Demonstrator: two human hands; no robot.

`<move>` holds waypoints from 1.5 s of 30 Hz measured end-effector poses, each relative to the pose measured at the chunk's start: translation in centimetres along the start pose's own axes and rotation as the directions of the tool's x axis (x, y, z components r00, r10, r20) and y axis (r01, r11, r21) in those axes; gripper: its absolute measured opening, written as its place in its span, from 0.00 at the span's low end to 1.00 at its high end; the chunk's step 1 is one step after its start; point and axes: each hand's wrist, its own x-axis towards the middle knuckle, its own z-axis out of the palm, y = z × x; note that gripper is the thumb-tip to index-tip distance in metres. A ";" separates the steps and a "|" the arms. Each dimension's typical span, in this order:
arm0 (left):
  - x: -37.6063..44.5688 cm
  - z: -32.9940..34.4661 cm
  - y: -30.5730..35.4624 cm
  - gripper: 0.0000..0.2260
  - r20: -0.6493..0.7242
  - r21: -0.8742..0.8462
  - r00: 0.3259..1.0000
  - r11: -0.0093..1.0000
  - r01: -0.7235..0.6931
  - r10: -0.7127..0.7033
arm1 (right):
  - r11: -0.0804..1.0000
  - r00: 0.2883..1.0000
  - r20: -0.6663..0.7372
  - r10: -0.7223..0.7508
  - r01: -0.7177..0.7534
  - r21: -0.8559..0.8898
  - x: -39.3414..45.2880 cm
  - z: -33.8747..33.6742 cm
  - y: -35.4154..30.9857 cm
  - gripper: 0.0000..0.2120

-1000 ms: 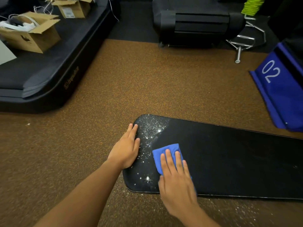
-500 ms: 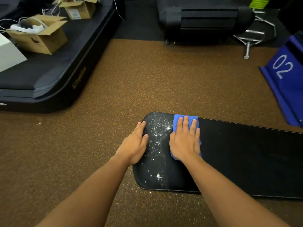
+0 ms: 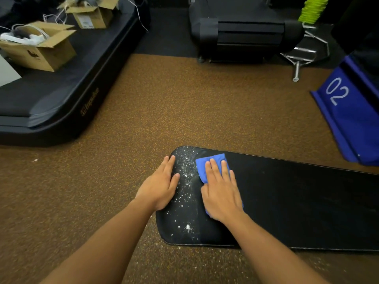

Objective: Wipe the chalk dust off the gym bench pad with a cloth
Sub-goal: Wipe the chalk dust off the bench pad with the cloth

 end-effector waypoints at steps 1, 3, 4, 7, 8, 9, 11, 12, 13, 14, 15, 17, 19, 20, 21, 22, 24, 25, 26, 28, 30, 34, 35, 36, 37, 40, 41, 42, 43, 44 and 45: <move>0.1 0.0 0.1 0.27 0.006 0.015 1.000 1.000 0.001 -0.001 | 0.998 0.998 0.004 0.058 -0.058 -0.011 0.5 -0.1 0.1 0.33; 0.2 -0.1 0.2 0.28 0.001 0.040 1.000 0.999 0.015 -0.015 | 0.988 0.988 0.023 0.150 -0.149 -0.029 2.0 -0.3 -0.1 0.30; 0.2 0.0 0.1 0.28 -0.009 0.057 1.000 0.998 0.029 -0.028 | 0.985 0.985 0.031 0.171 -0.170 -0.035 2.8 -0.4 -0.2 0.30; -0.1 0.2 -0.3 0.29 -0.018 0.071 0.992 0.990 0.123 -0.122 | 0.986 0.984 0.069 0.167 -0.165 -0.036 5.0 -0.8 -0.4 0.31; -0.2 0.3 -0.5 0.30 -0.004 0.050 0.988 0.987 0.155 -0.155 | 0.988 0.984 0.085 0.154 -0.151 -0.034 5.5 -0.9 -0.4 0.30; -0.4 0.4 -0.6 0.30 0.012 0.028 0.986 0.985 0.169 -0.169 | 0.991 0.987 0.095 0.133 -0.130 -0.030 5.9 -1.0 -0.5 0.30; -0.8 0.4 -0.7 0.30 0.021 -0.017 0.988 0.988 0.153 -0.153 | 0.997 0.993 0.090 0.077 -0.076 -0.022 6.3 -1.0 -0.8 0.29; -0.8 0.4 -0.8 0.29 0.011 -0.045 0.990 0.989 0.144 -0.143 | 0.999 0.997 0.072 0.042 -0.040 -0.031 6.0 -0.9 -1.0 0.28; -0.8 0.3 -0.9 0.29 0.003 -0.075 0.990 0.987 0.140 -0.140 | 0.999 0.999 0.053 -0.002 0.005 -0.049 5.5 -0.8 -1.1 0.28; -0.9 0.2 -1.0 0.29 0.001 -0.102 0.990 0.985 0.139 -0.140 | 0.996 0.998 0.041 -0.055 0.058 -0.070 4.6 -0.5 -1.2 0.28; -0.9 0.2 -1.0 0.29 0.004 -0.124 0.990 0.982 0.140 -0.140 | 0.990 0.994 0.040 -0.106 0.109 -0.084 3.5 -0.4 -1.2 0.28; -1.0 0.1 -1.2 0.29 0.015 -0.142 0.992 0.982 0.126 -0.125 | 0.985 0.987 0.055 -0.150 0.154 -0.081 1.4 0.0 -0.7 0.30; -1.1 -0.1 -1.5 0.28 0.030 -0.143 0.994 0.984 0.104 -0.101 | 0.994 0.995 0.043 -0.086 0.089 -0.058 0.5 0.0 -0.1 0.32; -1.1 -0.1 -1.8 0.28 0.037 -0.146 0.995 0.985 0.094 -0.090 | 0.998 0.999 0.035 -0.031 0.033 -0.049 0.6 -0.1 0.0 0.31; -1.1 -0.2 -2.0 0.28 0.044 -0.153 0.996 0.984 0.087 -0.081 | 0.999 0.999 0.031 0.021 -0.020 -0.044 1.1 -0.1 -0.1 0.29; -1.0 -0.3 -2.3 0.28 0.051 -0.165 0.996 0.983 0.081 -0.073 | 0.997 0.998 0.025 0.063 -0.062 -0.040 1.9 -0.1 -0.4 0.28; -0.9 -0.5 -2.6 0.28 0.066 -0.199 0.996 0.978 0.069 -0.057 | 0.994 0.994 0.012 0.108 -0.107 -0.036 3.8 -0.1 -1.1 0.28; -0.8 -0.6 -2.7 0.28 0.069 -0.220 0.996 0.973 0.066 -0.052 | 0.993 0.993 0.014 0.116 -0.115 -0.030 4.7 -0.2 -1.4 0.28; -0.8 -0.6 -2.8 0.28 0.070 -0.246 0.996 0.967 0.065 -0.049 | 0.993 0.993 0.021 0.116 -0.116 -0.022 5.7 -0.3 -1.6 0.28; -0.7 -0.7 -2.9 0.27 0.073 -0.302 0.996 0.950 0.076 -0.057 | 0.996 0.995 0.036 0.092 -0.091 -0.007 7.1 -0.6 -2.3 0.27; -0.5 -0.6 -3.0 0.27 0.060 -0.359 0.996 0.929 0.088 -0.071 | 0.999 0.998 0.048 0.043 -0.043 -0.007 8.2 -0.6 -3.2 0.27; 0.0 -0.9 -3.1 0.24 0.024 -0.470 0.991 0.873 0.128 -0.132 | 0.997 0.997 0.052 -0.064 0.066 -0.039 8.8 -0.2 -4.2 0.27; 0.1 -1.0 -3.1 0.24 0.016 -0.484 0.990 0.865 0.132 -0.142 | 0.995 0.995 0.050 -0.091 0.093 -0.045 8.8 -0.2 -4.0 0.26; 0.2 -1.1 -3.1 0.24 0.009 -0.493 0.989 0.860 0.132 -0.146 | 0.991 0.991 0.050 -0.124 0.127 -0.051 8.5 -0.2 -3.6 0.26; 0.3 -1.1 -3.1 0.24 0.004 -0.496 0.989 0.859 0.128 -0.145 | 0.984 0.985 0.050 -0.164 0.167 -0.055 8.0 -0.2 -3.2 0.26; 0.4 -1.2 -3.2 0.23 0.003 -0.495 0.989 0.859 0.132 -0.150 | 0.967 0.967 0.020 -0.255 0.256 -0.019 5.5 -0.2 -1.9 0.31; 0.4 -1.1 -3.2 0.23 0.003 -0.496 0.988 0.858 0.134 -0.153 | 0.971 0.971 0.016 -0.240 0.241 -0.008 4.9 -0.1 -1.6 0.32; 0.4 -1.1 -3.2 0.23 0.003 -0.499 0.988 0.856 0.135 -0.155 | 0.978 0.978 0.014 -0.208 0.208 -0.010 4.8 0.1 -1.4 0.32; 0.4 -1.2 -3.3 0.23 0.004 -0.502 0.988 0.854 0.134 -0.153 | 0.985 0.986 0.007 -0.169 0.169 -0.018 5.1 0.1 -1.5 0.32; 0.4 -1.2 -3.4 0.23 0.009 -0.506 0.988 0.852 0.136 -0.152 | 0.992 0.992 0.000 -0.127 0.127 -0.019 5.7 0.0 -2.0 0.32; 0.4 -1.2 -3.4 0.23 0.016 -0.509 0.989 0.850 0.136 -0.148 | 0.996 0.997 -0.003 -0.084 0.083 -0.011 6.4 0.0 -2.5 0.32</move>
